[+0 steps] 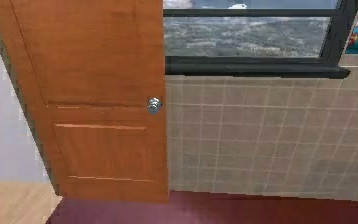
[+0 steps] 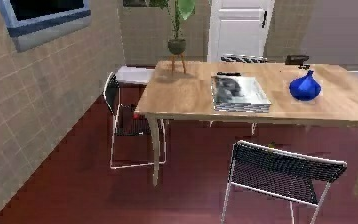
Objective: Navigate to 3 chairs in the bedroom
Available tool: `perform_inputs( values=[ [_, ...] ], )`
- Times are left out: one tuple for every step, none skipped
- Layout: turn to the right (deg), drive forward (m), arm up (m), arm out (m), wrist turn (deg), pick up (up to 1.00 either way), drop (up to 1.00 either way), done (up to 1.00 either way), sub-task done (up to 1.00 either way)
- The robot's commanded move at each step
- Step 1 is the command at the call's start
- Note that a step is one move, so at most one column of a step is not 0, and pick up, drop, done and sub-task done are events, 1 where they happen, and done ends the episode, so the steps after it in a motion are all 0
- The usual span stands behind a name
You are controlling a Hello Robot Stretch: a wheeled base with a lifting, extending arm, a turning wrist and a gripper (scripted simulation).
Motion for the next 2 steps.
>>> perform_inputs(
  values=[
    [-45.0, 0.00, 0.00, 0.00, 0.0, 0.00, 0.00, 0.00, 0.00],
    [-42.0, 0.00, 0.00, 0.00, 0.0, 0.00, 0.00, 0.00, 0.00]
  ],
)
